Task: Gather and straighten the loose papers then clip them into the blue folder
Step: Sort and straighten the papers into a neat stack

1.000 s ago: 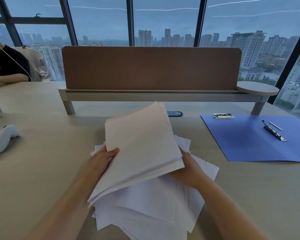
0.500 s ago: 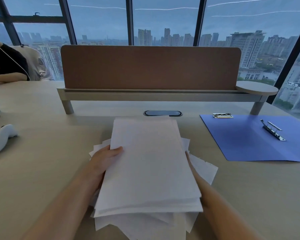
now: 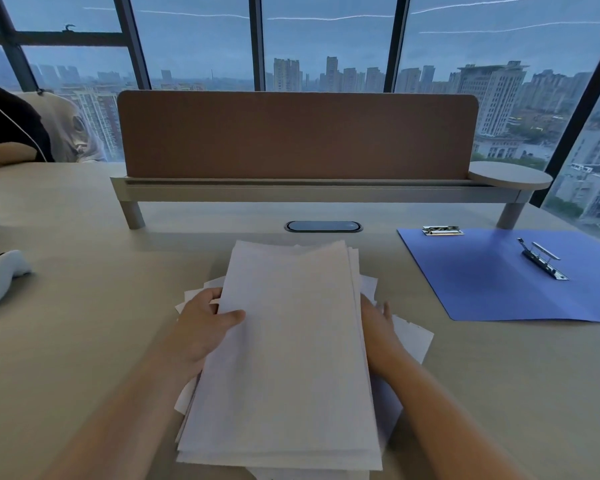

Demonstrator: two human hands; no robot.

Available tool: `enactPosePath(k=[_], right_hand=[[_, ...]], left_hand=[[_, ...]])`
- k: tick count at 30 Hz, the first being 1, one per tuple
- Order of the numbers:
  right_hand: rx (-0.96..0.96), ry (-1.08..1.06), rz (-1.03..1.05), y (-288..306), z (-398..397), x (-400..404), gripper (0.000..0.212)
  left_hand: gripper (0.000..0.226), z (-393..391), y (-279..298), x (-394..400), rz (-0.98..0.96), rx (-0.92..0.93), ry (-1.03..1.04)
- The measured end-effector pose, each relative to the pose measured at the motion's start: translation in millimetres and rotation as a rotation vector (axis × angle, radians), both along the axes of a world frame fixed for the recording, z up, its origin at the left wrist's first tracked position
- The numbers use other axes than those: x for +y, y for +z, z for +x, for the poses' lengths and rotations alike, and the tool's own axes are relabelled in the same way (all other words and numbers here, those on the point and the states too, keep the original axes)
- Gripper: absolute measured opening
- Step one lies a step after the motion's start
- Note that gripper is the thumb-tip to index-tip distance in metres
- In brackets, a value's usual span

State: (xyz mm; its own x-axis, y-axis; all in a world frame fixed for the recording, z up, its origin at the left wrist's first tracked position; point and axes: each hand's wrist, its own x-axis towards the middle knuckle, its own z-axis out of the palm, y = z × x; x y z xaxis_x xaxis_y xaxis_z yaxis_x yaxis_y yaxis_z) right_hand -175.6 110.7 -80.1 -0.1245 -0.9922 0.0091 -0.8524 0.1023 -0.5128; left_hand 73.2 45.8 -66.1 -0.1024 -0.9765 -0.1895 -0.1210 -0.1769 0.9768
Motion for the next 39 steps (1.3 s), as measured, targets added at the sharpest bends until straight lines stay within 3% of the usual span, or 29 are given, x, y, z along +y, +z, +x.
enactPosePath(k=[3, 6, 9, 16, 19, 22, 24, 26, 32, 39], right_hand=[[-0.042, -0.109, -0.129, 5, -5, -3, 0.045], [-0.271, -0.261, -0.257, 1, -8, -6, 0.038], [-0.413, -0.395, -0.287, 7, -11, -4, 0.039], [-0.441, -0.320, -0.224, 14, -3, 3, 0.047], [-0.589, -0.315, -0.211, 15, -4, 1, 0.055], [-0.853, -0.301, -0.081, 13, -5, 0, 0.066], [-0.962, -0.245, 0.015, 13, -4, 1, 0.039], [-0.936, -0.190, 0.047, 16, -1, 4, 0.022], [-0.965, -0.210, 0.008, 22, 4, 10, 0.023], [-1.059, -0.471, -0.167, 25, -6, 1, 0.028]], left_hand=[[0.037, 2, -2, -2, 0.012, -0.053, -0.015], [0.023, 3, -1, -1, 0.036, -0.104, -0.009], [0.026, 5, 1, -1, 0.058, -0.083, 0.005], [0.038, 3, 6, -1, 0.078, 0.066, -0.001], [0.039, 1, 9, 0, 0.047, 0.208, 0.001], [0.037, 2, 10, 0, 0.015, 0.343, 0.031], [0.038, 4, 9, -1, 0.017, 0.435, 0.065], [0.037, 4, 7, -2, 0.062, 0.494, 0.080], [0.026, -3, 5, 7, 0.181, 0.362, -0.032], [0.018, 4, 6, -1, 0.276, 0.512, 0.103]])
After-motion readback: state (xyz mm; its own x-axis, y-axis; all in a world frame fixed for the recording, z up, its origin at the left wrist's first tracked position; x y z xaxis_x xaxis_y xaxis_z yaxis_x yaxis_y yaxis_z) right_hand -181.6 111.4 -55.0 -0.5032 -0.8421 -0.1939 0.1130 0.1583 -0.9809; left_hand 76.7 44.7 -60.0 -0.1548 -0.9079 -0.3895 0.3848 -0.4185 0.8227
